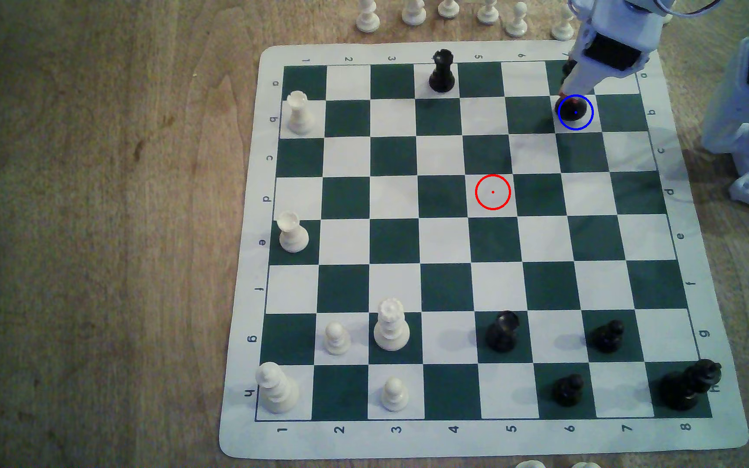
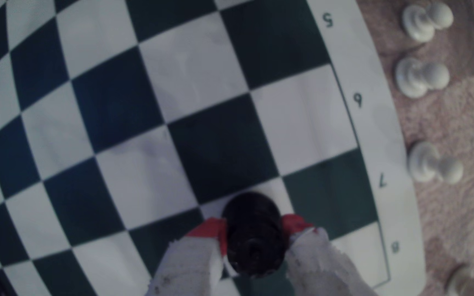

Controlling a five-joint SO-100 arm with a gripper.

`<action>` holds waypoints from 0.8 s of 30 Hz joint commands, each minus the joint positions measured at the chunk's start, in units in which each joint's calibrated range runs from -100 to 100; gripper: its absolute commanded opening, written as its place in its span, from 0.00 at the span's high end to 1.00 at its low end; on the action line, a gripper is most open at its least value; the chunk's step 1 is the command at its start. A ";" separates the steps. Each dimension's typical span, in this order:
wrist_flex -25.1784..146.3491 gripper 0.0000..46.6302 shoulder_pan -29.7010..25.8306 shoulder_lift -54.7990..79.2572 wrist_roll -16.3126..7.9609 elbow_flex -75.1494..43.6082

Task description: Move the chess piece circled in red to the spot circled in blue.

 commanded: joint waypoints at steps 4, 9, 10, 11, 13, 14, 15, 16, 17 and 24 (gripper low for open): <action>-0.35 0.99 -0.53 -0.92 0.10 -1.66; 0.22 0.99 -0.22 -1.01 0.44 -0.67; 0.30 0.99 -0.37 -1.01 0.44 -0.67; 0.38 0.99 -0.37 -1.01 0.44 -0.58; 0.55 0.99 -0.53 -1.01 0.44 -0.39; 0.63 0.99 -0.53 -1.01 0.44 -0.30; 0.96 0.99 -0.53 -1.09 0.49 -0.12; 0.96 0.99 -0.53 -1.09 0.59 -0.03; 1.04 0.99 -0.45 -1.09 0.59 0.06; 0.06 0.73 -0.30 -1.43 0.24 0.15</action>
